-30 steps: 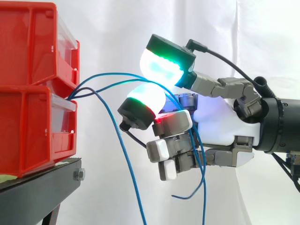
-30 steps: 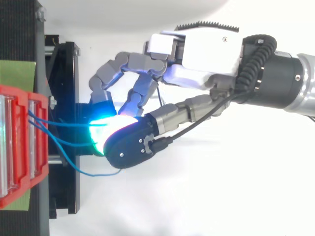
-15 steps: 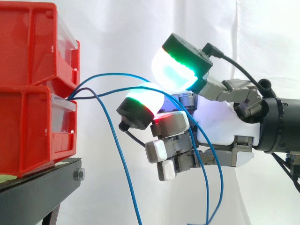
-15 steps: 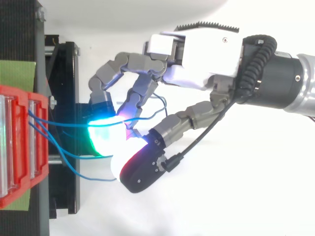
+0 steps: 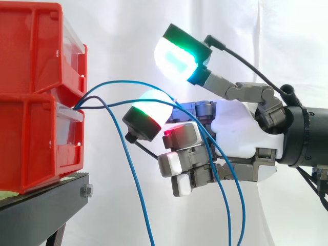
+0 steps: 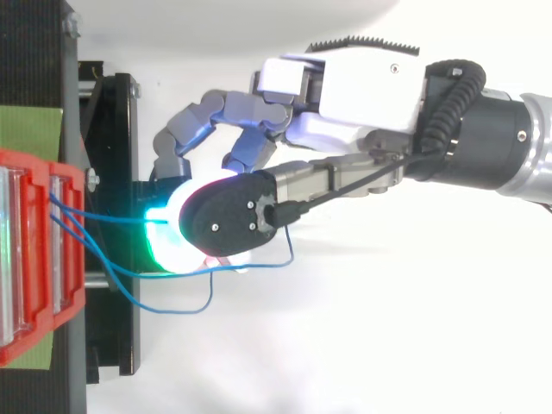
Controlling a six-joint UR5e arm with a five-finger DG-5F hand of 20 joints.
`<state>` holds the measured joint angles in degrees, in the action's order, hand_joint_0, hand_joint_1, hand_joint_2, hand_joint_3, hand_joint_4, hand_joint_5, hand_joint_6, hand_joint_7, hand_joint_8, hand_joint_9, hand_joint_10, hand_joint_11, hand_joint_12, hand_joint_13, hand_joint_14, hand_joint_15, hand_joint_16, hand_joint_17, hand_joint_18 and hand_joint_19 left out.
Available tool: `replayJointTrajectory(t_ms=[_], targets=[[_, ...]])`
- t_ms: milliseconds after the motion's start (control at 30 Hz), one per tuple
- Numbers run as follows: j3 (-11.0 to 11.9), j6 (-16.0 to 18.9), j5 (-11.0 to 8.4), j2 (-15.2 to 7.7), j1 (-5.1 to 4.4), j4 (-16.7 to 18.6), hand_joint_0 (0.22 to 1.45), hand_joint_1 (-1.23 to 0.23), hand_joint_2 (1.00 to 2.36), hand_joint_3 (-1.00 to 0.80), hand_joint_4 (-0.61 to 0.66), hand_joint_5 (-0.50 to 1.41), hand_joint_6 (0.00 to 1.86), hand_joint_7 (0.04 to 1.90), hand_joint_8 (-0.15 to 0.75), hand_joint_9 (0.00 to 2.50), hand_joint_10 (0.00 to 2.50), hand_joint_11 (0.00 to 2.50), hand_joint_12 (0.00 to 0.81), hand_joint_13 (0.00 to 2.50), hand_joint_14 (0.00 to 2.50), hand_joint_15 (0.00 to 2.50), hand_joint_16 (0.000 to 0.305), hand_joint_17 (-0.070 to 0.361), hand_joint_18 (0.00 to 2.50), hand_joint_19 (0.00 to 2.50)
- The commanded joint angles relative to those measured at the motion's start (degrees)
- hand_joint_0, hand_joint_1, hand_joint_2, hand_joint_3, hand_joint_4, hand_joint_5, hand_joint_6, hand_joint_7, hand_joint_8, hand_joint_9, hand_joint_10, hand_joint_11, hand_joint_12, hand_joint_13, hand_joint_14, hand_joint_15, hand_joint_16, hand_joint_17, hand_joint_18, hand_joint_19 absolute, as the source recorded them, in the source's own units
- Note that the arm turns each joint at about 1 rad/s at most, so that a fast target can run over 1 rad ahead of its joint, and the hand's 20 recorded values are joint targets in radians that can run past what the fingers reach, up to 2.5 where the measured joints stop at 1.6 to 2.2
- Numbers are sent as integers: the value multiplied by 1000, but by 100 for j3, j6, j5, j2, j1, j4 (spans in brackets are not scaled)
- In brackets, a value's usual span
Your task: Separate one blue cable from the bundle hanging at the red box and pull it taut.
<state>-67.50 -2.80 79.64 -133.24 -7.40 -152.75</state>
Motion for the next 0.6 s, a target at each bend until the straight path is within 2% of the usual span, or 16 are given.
replayJointTrajectory(t_ms=[0,67,167,233,367,433,500,567], targets=[[0,-1,-2,0,10,-18,614,-452,1005,-436,115,-141,861,1057,374,1173,18,1091,379,1004,20,680,46,105,873,746],[0,-1,-2,0,10,-18,607,-529,1011,-360,136,-142,859,1149,374,1163,16,1101,376,997,22,688,47,105,873,748],[0,-1,-2,0,28,0,597,-678,1014,-260,163,-154,898,1146,379,1154,15,1124,380,990,22,683,48,108,882,733],[0,-1,-2,0,19,-18,614,-732,1017,-232,153,-161,925,1092,376,1148,15,1142,378,984,23,681,47,106,877,740],[0,-1,-2,0,19,-27,642,-766,1018,-210,100,-162,936,1111,369,1136,15,1164,375,976,22,677,47,105,877,728],[0,-1,-2,0,19,0,657,-770,1016,-244,81,-166,946,1064,367,1125,14,1163,374,973,22,670,46,104,872,728],[0,-10,-2,0,19,9,649,-761,1001,-495,124,-169,947,987,359,1121,14,1153,370,965,22,678,46,104,871,736],[0,-36,-2,0,19,9,559,-661,1000,-500,128,-167,948,948,366,1136,13,1151,372,971,20,681,48,107,880,738]])
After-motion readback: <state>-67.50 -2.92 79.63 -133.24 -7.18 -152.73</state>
